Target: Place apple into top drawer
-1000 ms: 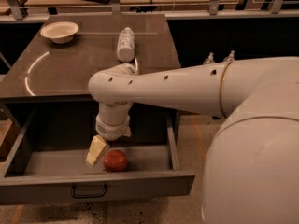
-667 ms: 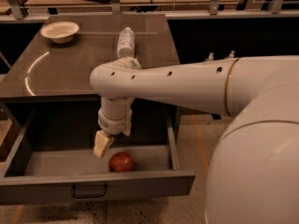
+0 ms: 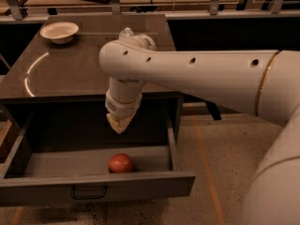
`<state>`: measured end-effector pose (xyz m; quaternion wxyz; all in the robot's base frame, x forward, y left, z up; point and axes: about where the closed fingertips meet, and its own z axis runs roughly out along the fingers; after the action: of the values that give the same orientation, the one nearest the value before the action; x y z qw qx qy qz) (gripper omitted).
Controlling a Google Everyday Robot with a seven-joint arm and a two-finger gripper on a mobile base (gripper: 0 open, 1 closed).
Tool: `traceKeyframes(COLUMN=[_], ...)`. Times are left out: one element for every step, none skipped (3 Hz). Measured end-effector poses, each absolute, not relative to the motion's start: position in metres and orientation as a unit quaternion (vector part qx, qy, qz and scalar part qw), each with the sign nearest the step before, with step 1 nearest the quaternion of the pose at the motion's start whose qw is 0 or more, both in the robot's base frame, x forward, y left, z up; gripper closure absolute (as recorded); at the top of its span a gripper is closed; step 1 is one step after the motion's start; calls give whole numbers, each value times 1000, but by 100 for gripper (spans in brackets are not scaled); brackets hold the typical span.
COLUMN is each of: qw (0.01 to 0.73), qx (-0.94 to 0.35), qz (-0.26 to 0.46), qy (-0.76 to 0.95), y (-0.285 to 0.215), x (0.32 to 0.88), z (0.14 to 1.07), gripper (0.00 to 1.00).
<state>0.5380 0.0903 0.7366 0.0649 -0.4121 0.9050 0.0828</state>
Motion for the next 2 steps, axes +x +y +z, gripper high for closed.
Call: traceKeyframes(qw=[81, 97], qx=[-412, -415], qz=[106, 103], qy=[901, 899], y=[82, 64], x=[539, 549], z=[791, 837], gripper=[99, 100])
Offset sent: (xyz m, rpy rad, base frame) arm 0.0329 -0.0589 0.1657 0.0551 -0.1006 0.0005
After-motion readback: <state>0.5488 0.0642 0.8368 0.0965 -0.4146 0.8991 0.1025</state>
